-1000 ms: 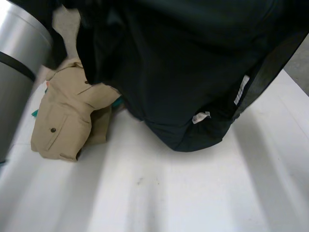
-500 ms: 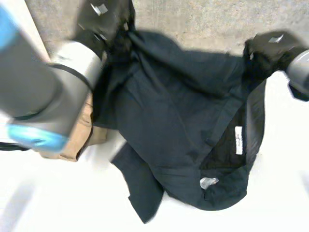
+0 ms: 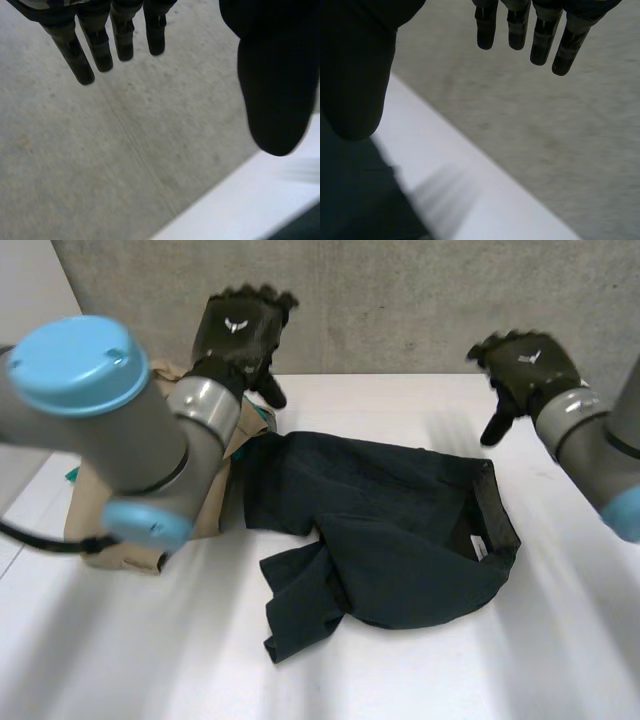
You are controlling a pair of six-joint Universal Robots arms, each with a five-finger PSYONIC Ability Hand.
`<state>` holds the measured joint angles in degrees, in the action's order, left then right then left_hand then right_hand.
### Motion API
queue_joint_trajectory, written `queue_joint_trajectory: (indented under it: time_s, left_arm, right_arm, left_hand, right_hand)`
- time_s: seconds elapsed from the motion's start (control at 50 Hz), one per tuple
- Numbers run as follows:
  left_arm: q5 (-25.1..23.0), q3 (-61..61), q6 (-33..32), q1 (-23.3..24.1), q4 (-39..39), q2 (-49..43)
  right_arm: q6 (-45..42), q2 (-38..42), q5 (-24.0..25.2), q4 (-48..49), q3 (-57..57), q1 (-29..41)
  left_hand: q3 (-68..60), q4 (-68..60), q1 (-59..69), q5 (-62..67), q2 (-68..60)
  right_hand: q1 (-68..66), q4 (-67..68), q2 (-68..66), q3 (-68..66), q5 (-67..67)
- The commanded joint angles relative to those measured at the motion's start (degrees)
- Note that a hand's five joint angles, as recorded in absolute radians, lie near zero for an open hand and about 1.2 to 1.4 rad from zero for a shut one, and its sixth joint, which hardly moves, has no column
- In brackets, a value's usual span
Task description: Fold the laundry.
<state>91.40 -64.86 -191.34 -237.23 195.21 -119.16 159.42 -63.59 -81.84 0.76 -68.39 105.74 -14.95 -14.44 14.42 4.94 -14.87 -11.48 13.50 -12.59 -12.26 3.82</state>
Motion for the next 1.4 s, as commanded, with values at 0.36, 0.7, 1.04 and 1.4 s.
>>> queue_joint_trajectory:
  time_s: [0.36, 0.7, 1.04, 1.4]
  left_arm:
    - [-2.8, -39.1, 2.9, 13.2, -15.3, 18.5]
    - [-0.5, -33.8, 3.8, 10.2, -14.9, 5.2]
    - [8.4, -29.2, 1.1, 9.9, -5.9, 0.3]
    - [8.7, -24.4, -3.9, 9.8, 0.5, -6.0]
  right_arm:
    - [-40.8, -14.2, 21.4, -40.2, -21.1, -13.6]
    - [-42.6, -7.8, 26.6, -33.3, -23.5, -14.2]
    - [-37.9, 1.2, 25.1, -13.8, -21.9, -10.4]
    - [-29.6, 4.7, 20.3, -1.1, -20.6, -3.0]
  left_hand:
    - [-39.0, -39.5, 39.5, 39.0, -39.1]
    - [-13.8, -14.3, 14.3, 13.8, -13.9]
    - [-9.7, -10.2, 10.3, 9.7, -9.8]
    - [-10.9, -11.4, 11.4, 10.9, -11.0]
  right_hand:
    - [-55.1, 53.1, -54.0, -54.3, 52.8]
    - [-13.8, 11.8, -12.7, -13.0, 11.5]
    - [-15.6, 13.6, -14.5, -14.8, 13.2]
    - [-35.4, 33.4, -34.3, -34.6, 33.1]
